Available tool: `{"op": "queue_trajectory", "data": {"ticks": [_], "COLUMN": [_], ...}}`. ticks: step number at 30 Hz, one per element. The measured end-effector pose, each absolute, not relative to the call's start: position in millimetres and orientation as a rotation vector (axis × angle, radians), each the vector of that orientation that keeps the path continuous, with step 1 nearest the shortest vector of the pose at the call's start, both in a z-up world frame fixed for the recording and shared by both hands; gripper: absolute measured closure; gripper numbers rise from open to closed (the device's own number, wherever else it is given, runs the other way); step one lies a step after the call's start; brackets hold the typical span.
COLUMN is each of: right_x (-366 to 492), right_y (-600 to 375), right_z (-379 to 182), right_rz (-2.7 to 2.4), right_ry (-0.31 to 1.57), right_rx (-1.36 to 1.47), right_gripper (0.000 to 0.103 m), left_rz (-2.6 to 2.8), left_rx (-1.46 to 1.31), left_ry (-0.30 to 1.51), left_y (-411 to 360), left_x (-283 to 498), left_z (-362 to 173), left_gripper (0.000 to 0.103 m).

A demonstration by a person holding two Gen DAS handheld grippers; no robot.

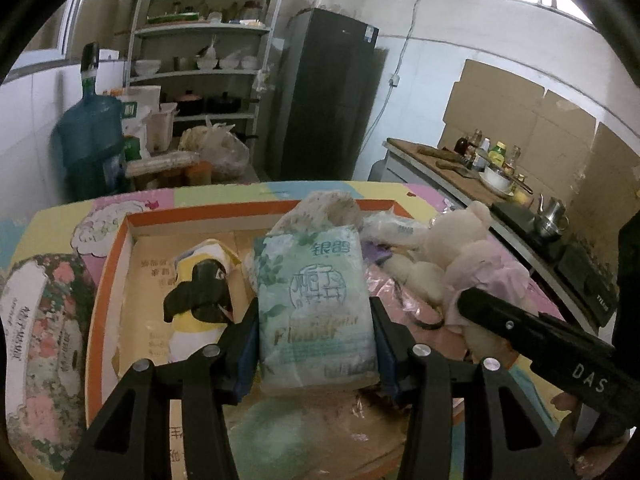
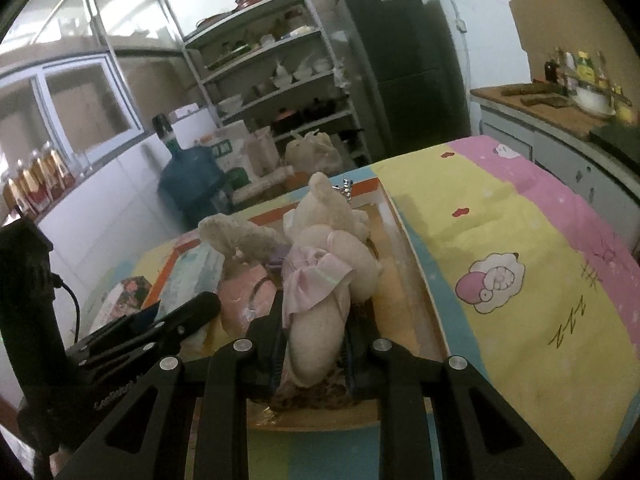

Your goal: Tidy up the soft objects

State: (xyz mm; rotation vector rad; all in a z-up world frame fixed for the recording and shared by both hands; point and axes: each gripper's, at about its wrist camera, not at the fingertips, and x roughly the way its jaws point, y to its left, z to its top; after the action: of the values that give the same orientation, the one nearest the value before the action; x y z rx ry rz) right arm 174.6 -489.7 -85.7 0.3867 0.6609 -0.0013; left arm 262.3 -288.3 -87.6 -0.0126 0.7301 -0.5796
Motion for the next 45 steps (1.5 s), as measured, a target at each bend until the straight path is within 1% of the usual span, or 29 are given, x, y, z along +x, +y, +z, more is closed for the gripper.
{"op": "queue_trajectory", "data": {"ticks": [5, 7, 8, 9, 10, 11, 12, 18, 27, 31, 40, 45], "right_x": [180, 180, 180, 179, 179, 178, 177, 167, 149, 135, 96, 73], "right_y": [-486, -487, -487, -488, -489, -489, -490, -489, -487, -481, -449, -428], "right_z": [-88, -88, -88, -88, -88, -88, -89, -88, -92, -94, -84, -67], "right_rz": [0.007, 0.003, 0.000, -0.003, -0.009, -0.016, -0.022, -0.057, -0.059, -0.051, -0.046, -0.063], "right_ry": [0.666, 0.656, 0.655, 0.652, 0.650, 0.649, 0.647, 0.648, 0.662, 0.666, 0.609, 0.537], "right_rx": [0.368, 0.371, 0.371, 0.371, 0.371, 0.370, 0.369, 0.351, 0.368, 0.387, 0.373, 0.338], "right_gripper": [0.075, 0.072, 0.072, 0.065, 0.052, 0.045, 0.039, 0.037, 0.037, 0.037, 0.037, 0.037], "left_rz": [-0.568, -0.573, -0.577, -0.580, -0.580, -0.578, -0.572, -0.554, -0.500, -0.450, -0.370, -0.368], "left_rx": [-0.053, -0.064, -0.070, -0.080, -0.087, -0.093, -0.096, -0.111, -0.101, -0.076, 0.015, 0.029], "left_ry": [0.792, 0.782, 0.778, 0.771, 0.763, 0.753, 0.741, 0.679, 0.634, 0.565, 0.400, 0.364], "left_y": [-283, -279, -278, -276, -273, -272, -270, -259, -243, -234, -217, -201], "left_x": [270, 268, 267, 265, 264, 262, 259, 248, 227, 208, 151, 118], "left_z": [-97, -98, -98, -97, -95, -94, -91, -76, -63, -54, -30, -22], "left_gripper": [0.050, 0.046, 0.039, 0.032, 0.029, 0.025, 0.023, 0.023, 0.023, 0.023, 0.023, 0.023]}}
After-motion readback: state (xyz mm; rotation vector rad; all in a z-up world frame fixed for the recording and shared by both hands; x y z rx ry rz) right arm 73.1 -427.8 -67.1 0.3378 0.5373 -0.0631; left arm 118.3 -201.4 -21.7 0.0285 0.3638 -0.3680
